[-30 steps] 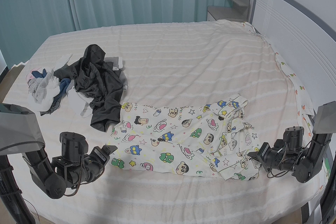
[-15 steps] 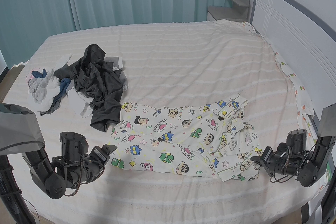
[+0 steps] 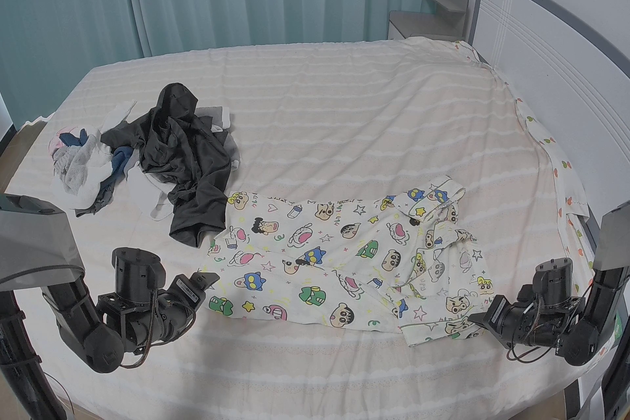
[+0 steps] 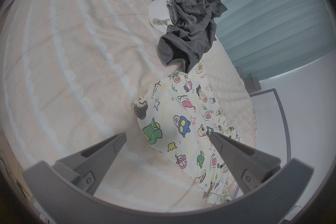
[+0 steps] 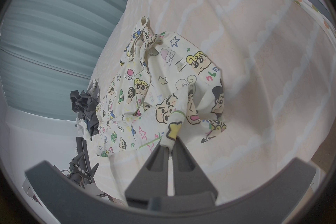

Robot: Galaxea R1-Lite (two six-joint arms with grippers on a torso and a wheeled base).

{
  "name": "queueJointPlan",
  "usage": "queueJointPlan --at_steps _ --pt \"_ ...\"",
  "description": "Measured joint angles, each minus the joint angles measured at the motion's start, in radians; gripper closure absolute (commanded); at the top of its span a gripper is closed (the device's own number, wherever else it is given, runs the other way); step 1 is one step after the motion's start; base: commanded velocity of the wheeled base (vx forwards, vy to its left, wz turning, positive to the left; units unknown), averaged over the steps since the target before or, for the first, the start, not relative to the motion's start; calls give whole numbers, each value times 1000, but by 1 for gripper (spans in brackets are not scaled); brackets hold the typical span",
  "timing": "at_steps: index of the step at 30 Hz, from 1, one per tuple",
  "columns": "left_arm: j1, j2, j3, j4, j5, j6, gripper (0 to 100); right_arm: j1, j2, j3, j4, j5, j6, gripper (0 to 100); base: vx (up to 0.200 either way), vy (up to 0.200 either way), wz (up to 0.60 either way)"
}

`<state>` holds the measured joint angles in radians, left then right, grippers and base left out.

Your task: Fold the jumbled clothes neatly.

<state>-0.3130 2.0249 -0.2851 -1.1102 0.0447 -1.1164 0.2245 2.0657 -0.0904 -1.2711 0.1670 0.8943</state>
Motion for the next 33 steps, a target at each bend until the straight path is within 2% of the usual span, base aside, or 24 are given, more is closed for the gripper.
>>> queueJointPlan --at_steps 6,7,17,20,26,30,33 --pt "-1 0 0 0 0 0 0 9 6 8 0 -19 0 100 0 0 0" --pt "-1 0 0 0 0 0 0 9 6 10 0 -20 -1 0 0 0 0" --pt "-3 2 0 0 -9 0 0 18 -10 39 -41 -39 -3 0 0 0 0" --pt "-12 2 1 1 -20 -5 0 20 -37 62 -87 -87 -2 0 0 0 0" --pt "-72 3 6 8 -46 -5 0 40 -128 72 -101 -232 -2 0 0 0 0" --pt "-87 5 -19 15 -50 23 0 57 -199 73 -103 -265 -3 0 0 0 0" --pt "-68 9 -54 35 -54 121 0 64 -251 73 -98 -275 -8 0 0 0 0"
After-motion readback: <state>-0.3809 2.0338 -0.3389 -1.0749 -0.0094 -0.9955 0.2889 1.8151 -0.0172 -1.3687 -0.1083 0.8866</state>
